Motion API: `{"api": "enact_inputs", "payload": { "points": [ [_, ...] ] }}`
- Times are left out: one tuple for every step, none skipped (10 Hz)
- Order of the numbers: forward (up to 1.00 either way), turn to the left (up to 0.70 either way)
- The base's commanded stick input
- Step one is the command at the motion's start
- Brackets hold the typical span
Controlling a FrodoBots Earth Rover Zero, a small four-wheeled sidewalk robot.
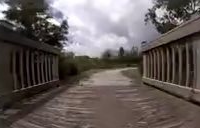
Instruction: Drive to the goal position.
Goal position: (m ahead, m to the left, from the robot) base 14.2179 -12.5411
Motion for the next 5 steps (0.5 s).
{"api": "enact_inputs", "payload": {
  "points": [
    [0.85, 0.0],
    [0.85, 0.0],
    [0.85, 0.0],
    [0.85, 0.0],
    [0.85, 0.0]
  ]
}}
